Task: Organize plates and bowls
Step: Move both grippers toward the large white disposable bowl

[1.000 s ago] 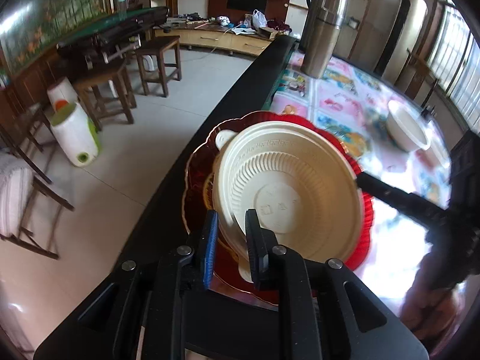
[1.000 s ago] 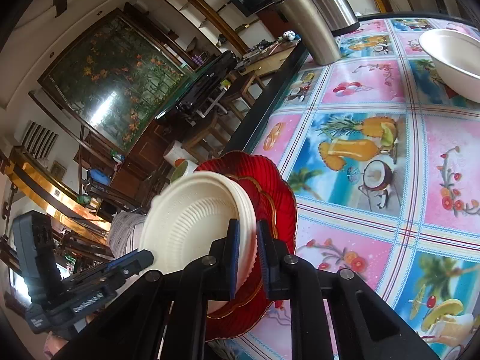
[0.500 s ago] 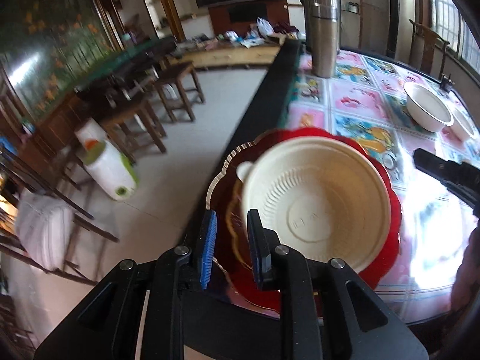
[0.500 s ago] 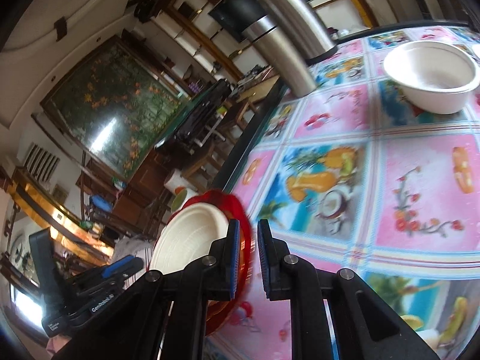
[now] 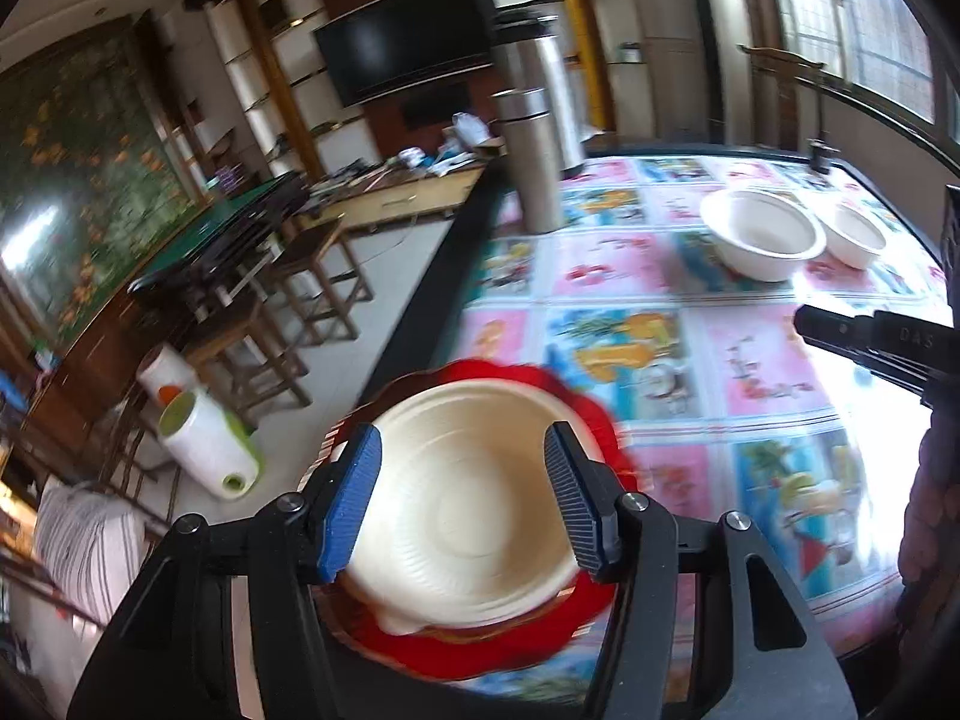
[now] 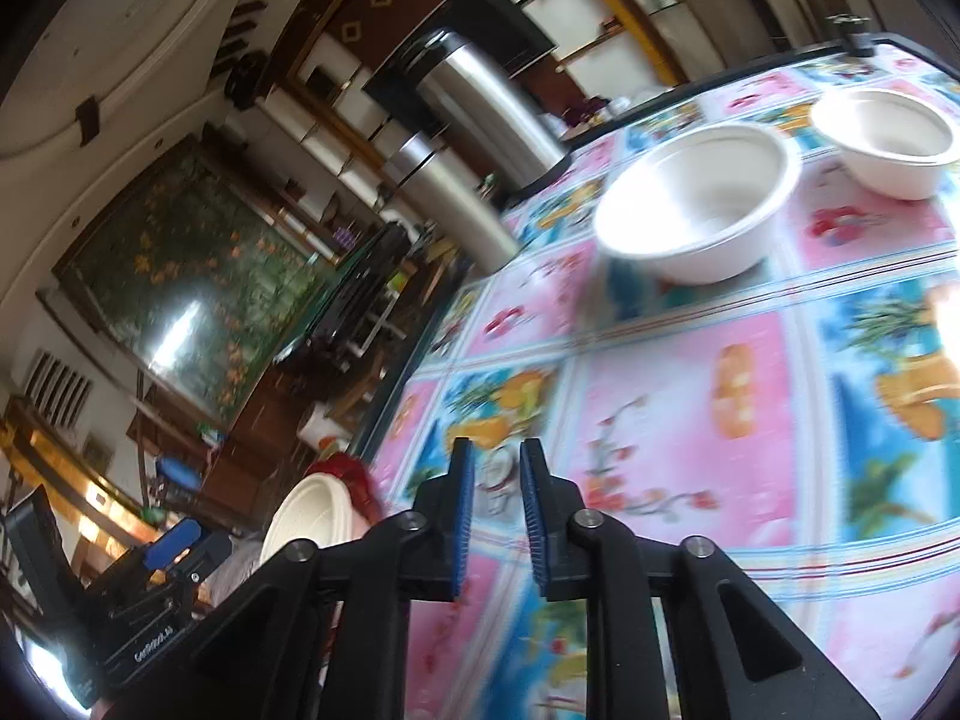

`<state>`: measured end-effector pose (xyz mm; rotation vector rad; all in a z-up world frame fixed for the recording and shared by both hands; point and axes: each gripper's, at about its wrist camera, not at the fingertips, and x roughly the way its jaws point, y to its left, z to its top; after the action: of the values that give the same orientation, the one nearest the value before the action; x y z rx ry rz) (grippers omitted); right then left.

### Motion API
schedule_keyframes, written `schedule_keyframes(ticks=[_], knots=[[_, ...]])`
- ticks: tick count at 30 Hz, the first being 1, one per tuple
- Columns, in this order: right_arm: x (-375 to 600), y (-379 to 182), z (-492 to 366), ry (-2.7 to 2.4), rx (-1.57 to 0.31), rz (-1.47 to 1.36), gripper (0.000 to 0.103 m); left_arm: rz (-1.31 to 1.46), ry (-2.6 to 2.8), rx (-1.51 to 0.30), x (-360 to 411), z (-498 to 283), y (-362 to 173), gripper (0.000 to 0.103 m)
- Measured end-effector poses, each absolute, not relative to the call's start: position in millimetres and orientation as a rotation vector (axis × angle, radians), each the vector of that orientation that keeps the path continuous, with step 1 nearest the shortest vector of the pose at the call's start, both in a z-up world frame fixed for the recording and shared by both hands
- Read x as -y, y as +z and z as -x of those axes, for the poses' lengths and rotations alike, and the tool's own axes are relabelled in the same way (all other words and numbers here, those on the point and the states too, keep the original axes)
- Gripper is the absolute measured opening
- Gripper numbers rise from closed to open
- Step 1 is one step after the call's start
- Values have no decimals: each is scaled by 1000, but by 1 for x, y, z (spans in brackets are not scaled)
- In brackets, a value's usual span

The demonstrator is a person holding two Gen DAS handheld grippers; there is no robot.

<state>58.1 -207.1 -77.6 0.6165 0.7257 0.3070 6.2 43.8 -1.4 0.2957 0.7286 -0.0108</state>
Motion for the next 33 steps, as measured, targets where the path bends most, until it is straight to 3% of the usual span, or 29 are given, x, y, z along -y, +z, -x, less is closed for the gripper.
schedule_keyframes(ticks=[20,33], knots=[[352,-81,-14,91,-616,-740,31,-360,-228,-743,108,-30,-2,56],[383,-86,-10,8,-620,-745,31,-332,-276,-775,142,-64,-12,56]])
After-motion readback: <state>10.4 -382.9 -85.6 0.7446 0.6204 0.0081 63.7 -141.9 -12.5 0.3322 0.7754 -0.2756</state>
